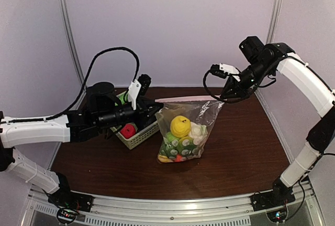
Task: Place the food in the zip-top bag and seal the zipper
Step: Zip the zipper on the zipper food storage bag, then place the zipper food storage bag at the center of the board.
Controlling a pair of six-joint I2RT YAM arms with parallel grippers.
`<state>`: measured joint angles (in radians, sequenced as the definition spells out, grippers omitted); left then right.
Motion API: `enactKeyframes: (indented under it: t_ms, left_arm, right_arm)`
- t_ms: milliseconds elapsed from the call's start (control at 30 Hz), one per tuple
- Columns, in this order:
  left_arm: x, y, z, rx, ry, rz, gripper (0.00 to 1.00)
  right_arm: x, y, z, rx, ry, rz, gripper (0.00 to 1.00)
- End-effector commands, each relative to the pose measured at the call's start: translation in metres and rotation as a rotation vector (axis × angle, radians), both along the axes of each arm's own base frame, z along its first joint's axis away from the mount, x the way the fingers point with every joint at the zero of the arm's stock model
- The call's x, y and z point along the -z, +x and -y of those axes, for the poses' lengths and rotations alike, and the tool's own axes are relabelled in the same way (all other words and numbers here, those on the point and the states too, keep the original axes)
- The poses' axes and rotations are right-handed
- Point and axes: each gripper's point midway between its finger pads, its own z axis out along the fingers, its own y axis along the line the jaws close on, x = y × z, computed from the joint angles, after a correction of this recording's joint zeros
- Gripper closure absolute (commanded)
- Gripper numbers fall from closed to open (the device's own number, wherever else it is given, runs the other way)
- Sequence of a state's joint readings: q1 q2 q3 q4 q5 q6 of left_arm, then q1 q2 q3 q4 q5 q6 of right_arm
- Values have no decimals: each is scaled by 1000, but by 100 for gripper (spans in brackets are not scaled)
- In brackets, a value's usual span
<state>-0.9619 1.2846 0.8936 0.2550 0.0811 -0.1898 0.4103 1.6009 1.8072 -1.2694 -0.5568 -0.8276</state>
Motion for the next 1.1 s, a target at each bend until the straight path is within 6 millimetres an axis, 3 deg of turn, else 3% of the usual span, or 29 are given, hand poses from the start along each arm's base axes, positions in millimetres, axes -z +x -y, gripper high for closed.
enactKeyframes:
  t_ms: [0,100,167,300,467,567,767,933,1067]
  left_arm:
    - [-18,8,-10,-40,-54,38,100]
    - [-16,7,-4,-18,-56,28,100]
    - [-14,5,2,10,-61,18,100]
    - [-18,2,22,89,-103,1,100]
    - [-25,9,61,191,-176,-21,100]
    - [-38,21,88,229,-256,-9,100]
    - [-85,53,149,307,-368,100,100]
    - [-110,63,177,373,-405,153,100]
    - [-101,63,181,396,-406,130,100]
  right_arm:
    - [7,3,26,64,-86,2,94]
    - [4,-1,20,47,-54,-13,90]
    - [-2,-4,15,32,-19,-25,78]
    - [-27,-9,7,21,69,-26,55]
    - [-61,0,18,80,174,6,45]
    - [-76,24,37,215,233,32,43]
    - [-98,62,79,432,348,97,43]
    - [-111,60,95,486,388,164,43]
    - [-105,49,92,473,411,165,41]
